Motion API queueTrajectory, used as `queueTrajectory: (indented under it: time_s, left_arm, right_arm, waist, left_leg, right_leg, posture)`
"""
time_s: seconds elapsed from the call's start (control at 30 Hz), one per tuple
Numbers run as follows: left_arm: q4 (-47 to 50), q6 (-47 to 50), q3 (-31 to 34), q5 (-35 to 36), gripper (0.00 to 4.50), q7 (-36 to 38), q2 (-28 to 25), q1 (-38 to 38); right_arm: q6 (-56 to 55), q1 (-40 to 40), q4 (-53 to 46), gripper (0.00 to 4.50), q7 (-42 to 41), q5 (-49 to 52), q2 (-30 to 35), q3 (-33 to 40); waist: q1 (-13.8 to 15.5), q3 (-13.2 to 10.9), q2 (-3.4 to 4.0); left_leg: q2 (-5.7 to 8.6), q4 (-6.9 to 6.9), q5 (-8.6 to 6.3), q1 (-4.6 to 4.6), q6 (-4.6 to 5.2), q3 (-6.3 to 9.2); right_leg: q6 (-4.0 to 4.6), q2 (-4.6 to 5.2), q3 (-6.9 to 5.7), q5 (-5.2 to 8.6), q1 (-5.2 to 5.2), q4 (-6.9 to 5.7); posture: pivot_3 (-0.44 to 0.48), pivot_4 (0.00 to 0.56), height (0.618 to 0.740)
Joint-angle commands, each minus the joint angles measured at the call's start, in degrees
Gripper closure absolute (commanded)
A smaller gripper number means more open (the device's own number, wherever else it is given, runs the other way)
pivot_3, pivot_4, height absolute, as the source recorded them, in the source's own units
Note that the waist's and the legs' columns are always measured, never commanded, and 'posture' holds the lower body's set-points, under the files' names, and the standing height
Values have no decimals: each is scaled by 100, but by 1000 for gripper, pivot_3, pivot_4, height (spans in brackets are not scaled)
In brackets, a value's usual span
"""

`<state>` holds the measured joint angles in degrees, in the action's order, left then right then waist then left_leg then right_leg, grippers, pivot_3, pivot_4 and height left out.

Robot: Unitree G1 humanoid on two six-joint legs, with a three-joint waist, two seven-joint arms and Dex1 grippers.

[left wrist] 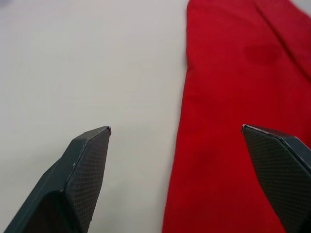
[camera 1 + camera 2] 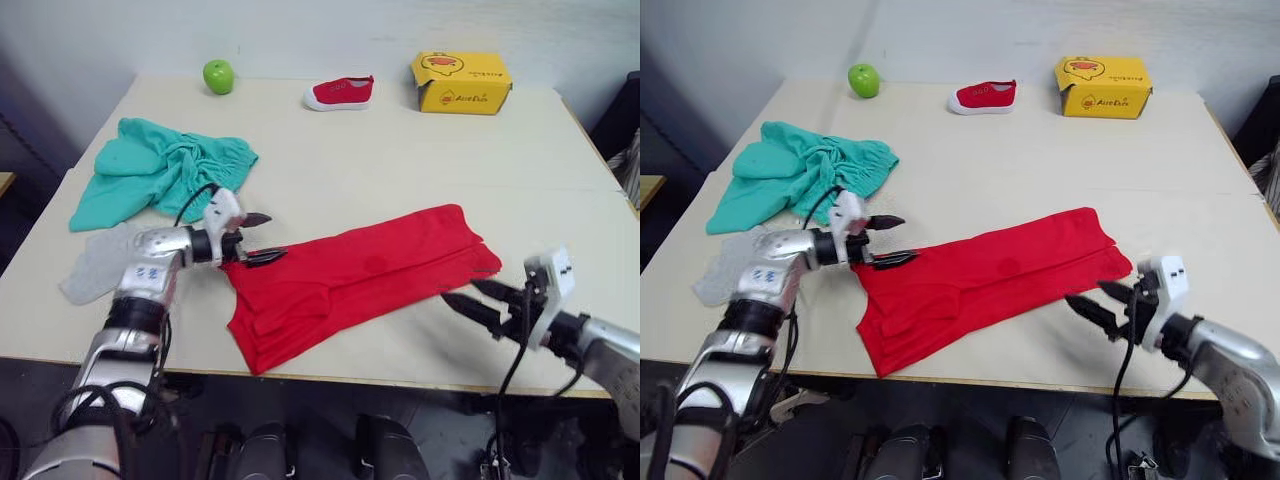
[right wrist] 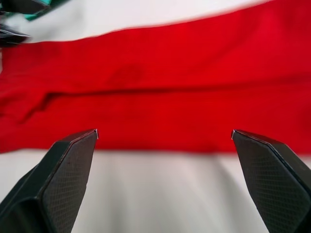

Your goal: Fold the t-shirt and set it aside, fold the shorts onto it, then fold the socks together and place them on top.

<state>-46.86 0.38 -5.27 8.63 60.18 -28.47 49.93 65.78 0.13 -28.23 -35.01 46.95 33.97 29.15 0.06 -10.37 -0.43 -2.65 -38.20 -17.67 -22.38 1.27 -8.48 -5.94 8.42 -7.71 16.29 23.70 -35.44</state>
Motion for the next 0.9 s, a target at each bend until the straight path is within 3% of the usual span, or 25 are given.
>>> queueTrajectory:
  time_s: [0.03,0.17,0.37,0.47,0.6,0.8,0.9]
  left_arm:
    - [-953,-199,-177,-421,0,-1,149,491]
    - [-1577,-331,-284,-713,0,-12,313,791]
    - [-1913,-110,-326,-879,0,235,473,888]
    - [-1866,-31,-283,-847,534,315,490,843]
    - [-1647,-8,-257,-819,1739,473,415,659]
    - [-1026,126,-178,-737,3592,540,313,242]
    - [-32,567,-65,-556,4495,456,260,-245]
  right_arm:
    - [767,116,-425,34,676,633,-226,285]
    - [957,-17,-405,34,1239,688,-445,114]
    - [690,-886,268,34,1801,195,-886,-768]
    - [452,-1255,724,0,1937,-87,-983,-1013]
    - [235,-1506,1060,899,2003,-335,-970,-1173]
    - [29,-1589,1223,3089,1733,-456,-730,-1304]
    - [-310,-1824,1622,4156,1566,-729,-559,-1452]
  waist:
    - [-25,-1,-5]
    - [-27,-3,-9]
    - [-33,2,-16]
    - [-31,10,-30]
    - [-38,15,-38]
    - [-40,15,-38]
    - [-76,15,-38]
  left_leg:
    - [1,0,-1,-1,2,-1]
    - [-2,0,-3,0,4,-6]
    - [-4,-7,-5,7,7,-6]
    - [-3,-7,-4,6,6,-4]
    - [0,-14,-7,5,10,-9]
    - [-2,-12,-7,6,10,-9]
    - [-2,-13,-7,6,10,-11]
  right_leg:
    - [-1,0,0,0,0,2]
    - [-2,0,1,-1,4,3]
    - [-2,2,8,-1,3,2]
    - [-2,1,6,-1,1,-11]
    - [-6,2,9,-3,-2,-9]
    - [-6,2,10,-3,-2,-10]
    - [-6,2,12,-3,-1,-9]
  posture:
    - [0,150,740]
    - [0,150,740]
    - [0,150,740]
    - [0,150,740]
    - [0,150,740]
    - [0,150,740]
    - [0,150,740]
